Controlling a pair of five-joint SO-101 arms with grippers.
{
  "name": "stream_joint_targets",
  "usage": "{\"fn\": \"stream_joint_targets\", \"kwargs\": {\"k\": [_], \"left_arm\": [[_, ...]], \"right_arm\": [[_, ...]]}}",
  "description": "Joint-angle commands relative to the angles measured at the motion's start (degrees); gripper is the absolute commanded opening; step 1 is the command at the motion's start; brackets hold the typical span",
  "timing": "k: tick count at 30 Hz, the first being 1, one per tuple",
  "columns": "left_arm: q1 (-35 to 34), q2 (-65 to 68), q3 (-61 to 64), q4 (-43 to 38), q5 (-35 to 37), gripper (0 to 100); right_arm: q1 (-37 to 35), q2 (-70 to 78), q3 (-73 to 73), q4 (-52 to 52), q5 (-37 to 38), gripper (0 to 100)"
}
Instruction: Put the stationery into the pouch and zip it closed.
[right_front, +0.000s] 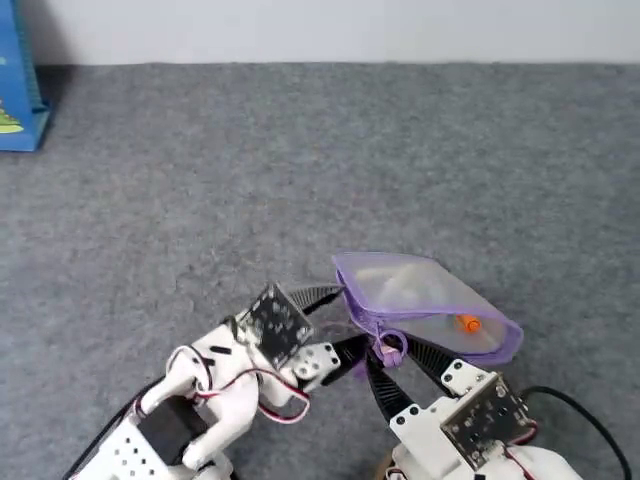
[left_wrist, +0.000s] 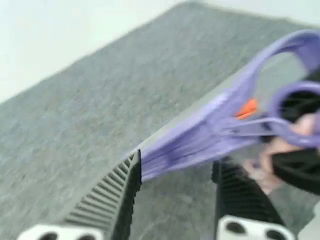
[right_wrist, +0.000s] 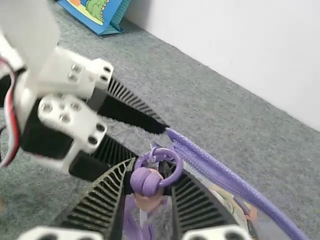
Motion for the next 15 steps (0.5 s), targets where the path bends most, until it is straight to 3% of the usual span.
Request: {"fn": "stream_joint_targets", "kwargs": {"k": [1,9,15], "left_arm": [[2.3,-7.0,2.8,-6.9,0.4,21],[2.3,-21.0,9.1,-7.2,-2.8,17],[6.1,-20.9,9.5,-6.1,-6.2,11]], "right_arm": [[0.4,0.0,-2.1,1.8,0.0,0.7],[0.4,0.0,-2.1,3.1,0.0,0.7],[0.3,0.0,-2.1,2.9,0.0,0.7]]}}
